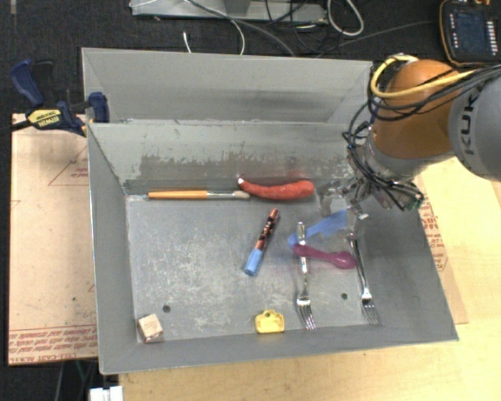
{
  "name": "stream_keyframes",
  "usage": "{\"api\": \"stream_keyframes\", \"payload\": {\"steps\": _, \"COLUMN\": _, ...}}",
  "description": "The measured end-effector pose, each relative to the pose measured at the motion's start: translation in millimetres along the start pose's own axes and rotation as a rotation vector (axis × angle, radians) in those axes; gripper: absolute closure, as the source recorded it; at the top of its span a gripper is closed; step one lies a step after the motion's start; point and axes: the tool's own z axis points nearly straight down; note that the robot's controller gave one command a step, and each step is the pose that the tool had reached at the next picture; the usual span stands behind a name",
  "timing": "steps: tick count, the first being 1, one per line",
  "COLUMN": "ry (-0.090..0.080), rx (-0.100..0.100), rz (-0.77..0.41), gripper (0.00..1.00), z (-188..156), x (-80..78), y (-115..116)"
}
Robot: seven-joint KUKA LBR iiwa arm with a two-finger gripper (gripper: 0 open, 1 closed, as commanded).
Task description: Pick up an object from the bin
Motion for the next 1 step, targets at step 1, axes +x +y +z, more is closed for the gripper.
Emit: {"api": "stream_keyframes", "payload": {"steps": 1, "ry": -0.002, "rx": 0.001, "rz": 0.000, "gripper": 1.00, "z": -18.9, "x": -0.7, "y": -0.2}}
